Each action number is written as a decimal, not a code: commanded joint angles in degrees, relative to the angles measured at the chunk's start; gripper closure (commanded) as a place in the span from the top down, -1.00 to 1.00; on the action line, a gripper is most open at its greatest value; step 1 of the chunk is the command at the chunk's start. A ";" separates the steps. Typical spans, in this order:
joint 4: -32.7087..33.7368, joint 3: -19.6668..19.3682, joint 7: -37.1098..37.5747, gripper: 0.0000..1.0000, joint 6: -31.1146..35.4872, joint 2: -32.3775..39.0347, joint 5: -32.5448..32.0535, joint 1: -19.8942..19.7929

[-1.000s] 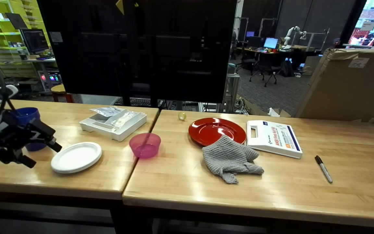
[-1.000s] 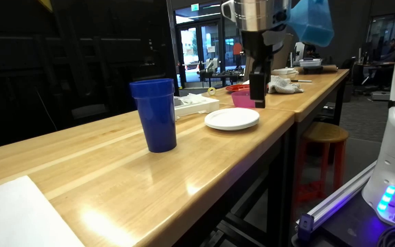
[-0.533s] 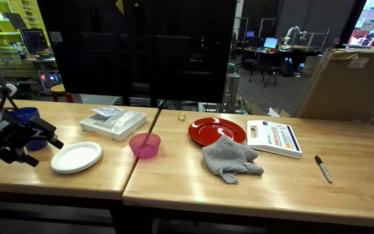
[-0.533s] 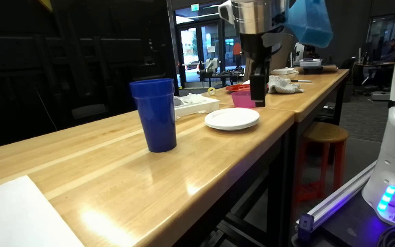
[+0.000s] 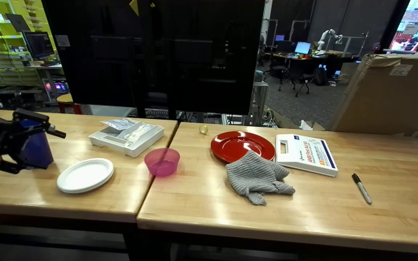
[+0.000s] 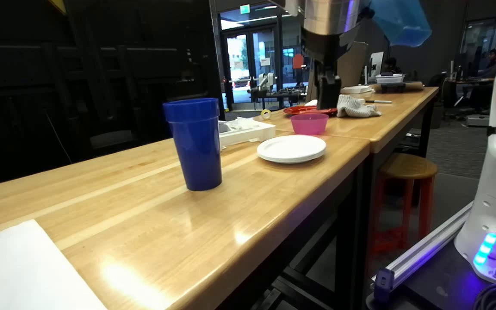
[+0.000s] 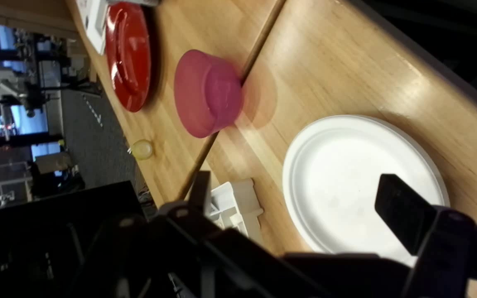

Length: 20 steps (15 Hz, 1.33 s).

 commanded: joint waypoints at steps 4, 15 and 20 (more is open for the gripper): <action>-0.89 -1.51 -13.64 1.00 -2.56 -0.64 -10.55 5.31; -7.07 -13.70 -42.53 1.00 -8.92 -3.24 -21.15 24.30; -7.02 -18.35 -43.39 1.00 -13.83 -1.41 -24.73 32.36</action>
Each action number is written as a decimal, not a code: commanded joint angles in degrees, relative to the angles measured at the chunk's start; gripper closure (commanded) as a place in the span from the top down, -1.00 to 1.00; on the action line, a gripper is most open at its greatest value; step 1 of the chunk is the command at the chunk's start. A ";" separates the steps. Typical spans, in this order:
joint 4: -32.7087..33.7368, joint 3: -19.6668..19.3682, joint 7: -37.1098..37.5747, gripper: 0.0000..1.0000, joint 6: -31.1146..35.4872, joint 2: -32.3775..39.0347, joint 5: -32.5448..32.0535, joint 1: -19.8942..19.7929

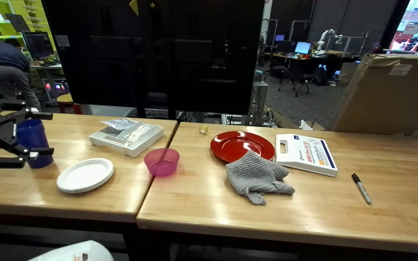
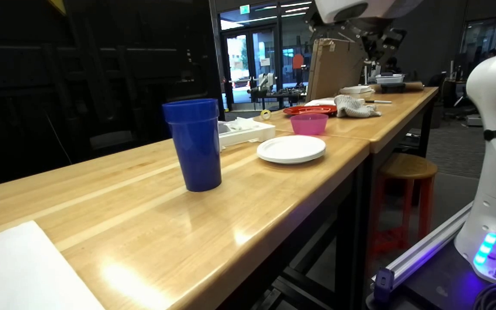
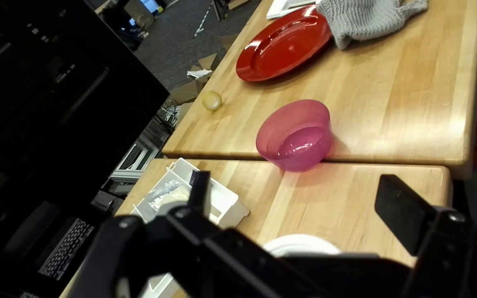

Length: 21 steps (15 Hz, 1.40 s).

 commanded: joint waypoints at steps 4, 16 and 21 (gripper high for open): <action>0.05 -3.95 0.62 1.00 -0.44 0.93 -3.25 4.46; -0.73 -6.21 -11.32 1.00 4.34 8.94 -20.22 13.87; -4.89 -10.47 -23.75 1.00 10.52 5.54 -22.44 19.62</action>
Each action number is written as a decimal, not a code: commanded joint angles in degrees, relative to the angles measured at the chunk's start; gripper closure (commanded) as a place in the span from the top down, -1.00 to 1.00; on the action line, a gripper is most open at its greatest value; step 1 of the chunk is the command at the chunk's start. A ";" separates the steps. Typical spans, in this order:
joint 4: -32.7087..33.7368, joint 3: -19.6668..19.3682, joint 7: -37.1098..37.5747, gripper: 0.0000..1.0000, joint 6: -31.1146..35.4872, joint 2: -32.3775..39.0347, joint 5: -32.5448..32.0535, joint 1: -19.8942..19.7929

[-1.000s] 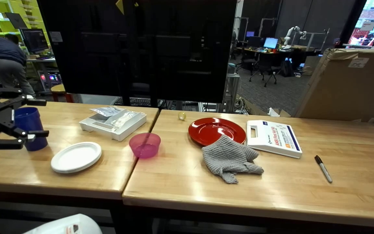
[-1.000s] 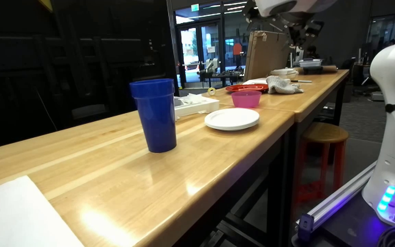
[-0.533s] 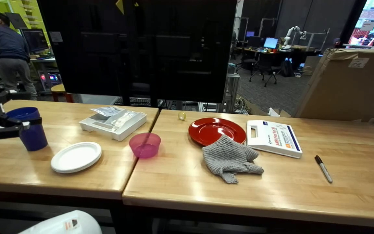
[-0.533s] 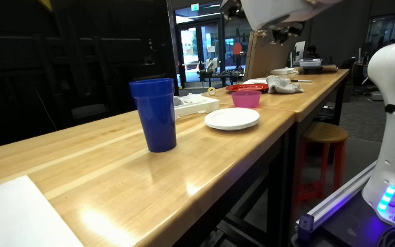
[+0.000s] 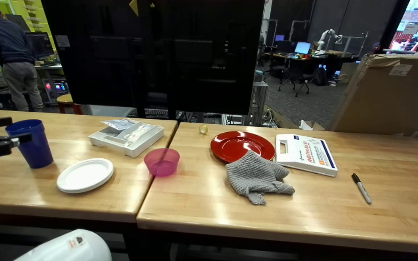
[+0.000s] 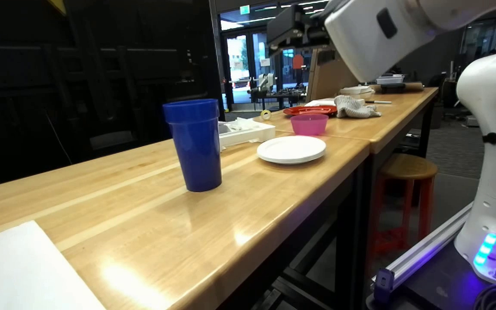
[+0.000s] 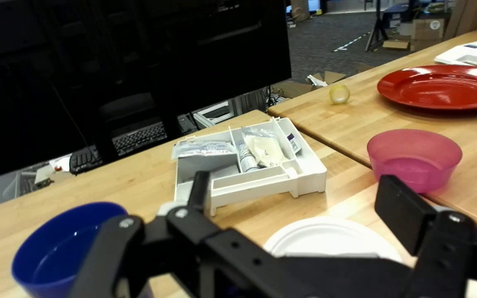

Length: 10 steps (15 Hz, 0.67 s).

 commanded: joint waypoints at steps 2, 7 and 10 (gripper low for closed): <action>-4.91 -5.43 -9.90 1.00 8.42 -4.99 -4.17 4.72; -5.78 -9.34 -17.79 1.00 18.13 -5.88 -9.20 5.64; -5.48 -11.67 -17.48 1.00 26.63 -6.43 -15.57 3.81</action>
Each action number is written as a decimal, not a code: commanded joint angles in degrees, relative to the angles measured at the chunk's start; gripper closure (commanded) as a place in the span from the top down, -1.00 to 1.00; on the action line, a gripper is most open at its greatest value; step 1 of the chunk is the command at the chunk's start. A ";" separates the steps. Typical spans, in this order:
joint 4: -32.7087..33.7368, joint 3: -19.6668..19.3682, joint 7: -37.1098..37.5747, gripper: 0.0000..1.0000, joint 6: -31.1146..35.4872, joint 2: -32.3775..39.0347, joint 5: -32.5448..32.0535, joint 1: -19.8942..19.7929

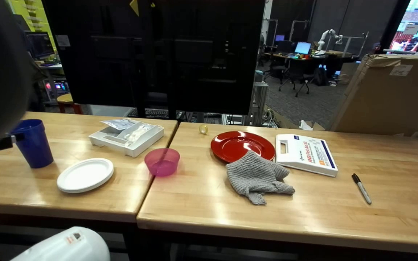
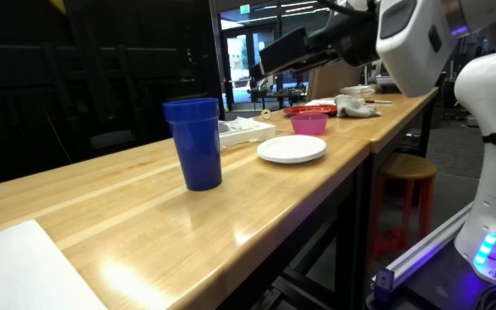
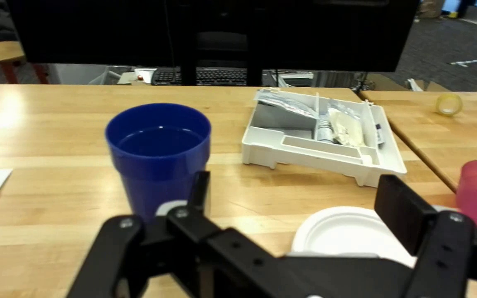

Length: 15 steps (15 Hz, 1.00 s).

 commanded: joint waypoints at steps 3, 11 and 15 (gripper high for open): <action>0.14 -4.25 1.28 1.00 14.04 -0.40 -12.32 -3.62; -0.15 6.28 18.45 1.00 -0.69 4.39 -19.94 -12.49; -0.41 8.52 25.62 1.00 -5.24 9.36 -19.82 -13.46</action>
